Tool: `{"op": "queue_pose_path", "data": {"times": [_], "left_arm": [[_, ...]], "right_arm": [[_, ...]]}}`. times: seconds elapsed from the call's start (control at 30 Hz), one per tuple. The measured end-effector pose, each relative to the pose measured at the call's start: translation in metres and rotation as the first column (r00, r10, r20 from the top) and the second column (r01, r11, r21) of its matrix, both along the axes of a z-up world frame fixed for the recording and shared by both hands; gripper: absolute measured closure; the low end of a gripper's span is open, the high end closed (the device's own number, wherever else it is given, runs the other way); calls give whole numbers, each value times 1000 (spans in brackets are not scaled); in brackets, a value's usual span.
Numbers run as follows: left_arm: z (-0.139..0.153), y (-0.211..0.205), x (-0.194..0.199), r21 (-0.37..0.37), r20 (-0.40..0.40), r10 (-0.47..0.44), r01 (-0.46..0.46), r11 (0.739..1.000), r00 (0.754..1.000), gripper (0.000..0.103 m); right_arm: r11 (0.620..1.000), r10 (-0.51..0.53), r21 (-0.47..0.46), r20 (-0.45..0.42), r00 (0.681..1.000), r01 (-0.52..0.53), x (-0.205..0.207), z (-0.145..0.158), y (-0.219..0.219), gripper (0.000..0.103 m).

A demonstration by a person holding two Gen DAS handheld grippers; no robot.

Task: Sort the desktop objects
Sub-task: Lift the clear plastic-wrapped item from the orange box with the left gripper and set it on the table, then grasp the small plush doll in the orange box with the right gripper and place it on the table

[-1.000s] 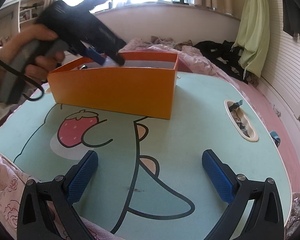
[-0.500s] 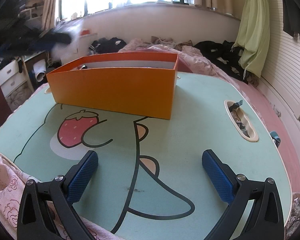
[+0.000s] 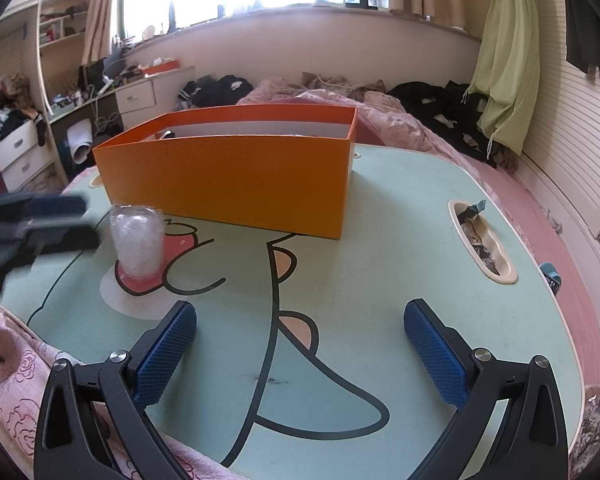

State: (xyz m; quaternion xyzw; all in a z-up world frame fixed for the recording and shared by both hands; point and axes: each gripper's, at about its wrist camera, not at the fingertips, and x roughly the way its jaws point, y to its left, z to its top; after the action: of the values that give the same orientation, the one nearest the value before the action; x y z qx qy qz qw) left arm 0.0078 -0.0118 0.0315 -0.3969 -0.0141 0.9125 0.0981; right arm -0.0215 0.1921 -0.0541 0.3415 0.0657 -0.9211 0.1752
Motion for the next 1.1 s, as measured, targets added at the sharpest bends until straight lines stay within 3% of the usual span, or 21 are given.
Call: {"op": "queue_pose_path", "data": {"times": [0.07,0.13,0.2,0.27,0.3,0.33,0.4,0.53,0.57,0.67,0.73,0.87,0.93,1.03,1.1], "left_arm": [[-16,3,6,-47,31,4,-2,999,999,25],[-23,8,7,-82,-13,14,-15,997,1000,15],[-26,8,-1,-55,-9,33,-33,998,999,12],[-30,6,-9,-57,-3,62,-62,996,998,0],[-32,5,-9,-55,-7,67,-67,996,998,0],[-32,3,-11,-53,-9,68,-68,996,998,0],[-34,1,-10,-49,-15,65,-66,997,998,0],[-38,2,-7,-51,-21,65,-66,996,998,0],[-38,1,-6,-52,-22,65,-66,996,998,0],[-39,2,-5,-52,-24,65,-66,996,998,0],[-39,1,-5,-52,-25,65,-66,996,998,0],[-39,1,-4,-51,-25,65,-66,996,998,0],[-38,2,-4,-52,-25,65,-67,996,998,0],[-38,3,-4,-52,-24,66,-68,996,998,0],[-38,2,-4,-51,-24,65,-67,996,998,0]], "right_arm": [[1000,0,0,0,1000,0,0,-1,1,0],[1000,0,1,1,1000,0,-1,-3,0,0],[1000,1,1,2,1000,-1,-1,-3,1,0],[1000,3,1,3,1000,-3,-2,-3,0,0],[1000,6,-1,4,1000,-6,-2,-3,0,1],[1000,14,-10,6,1000,-14,-3,0,1,4],[997,56,-56,8,998,-55,-4,11,1,25],[976,152,-150,-53,987,-158,-6,66,-3,27],[962,196,-189,-27,980,-197,-15,79,-7,27],[924,294,-299,151,944,-240,-64,101,-27,43],[939,288,-261,245,926,-223,-93,100,-45,45],[958,258,-237,455,852,-163,-147,78,-65,47],[962,249,-232,535,807,-143,-157,63,-71,54],[971,231,-193,619,750,-140,-167,39,-78,56],[967,243,-215,642,727,-133,-172,28,-79,60]]}}
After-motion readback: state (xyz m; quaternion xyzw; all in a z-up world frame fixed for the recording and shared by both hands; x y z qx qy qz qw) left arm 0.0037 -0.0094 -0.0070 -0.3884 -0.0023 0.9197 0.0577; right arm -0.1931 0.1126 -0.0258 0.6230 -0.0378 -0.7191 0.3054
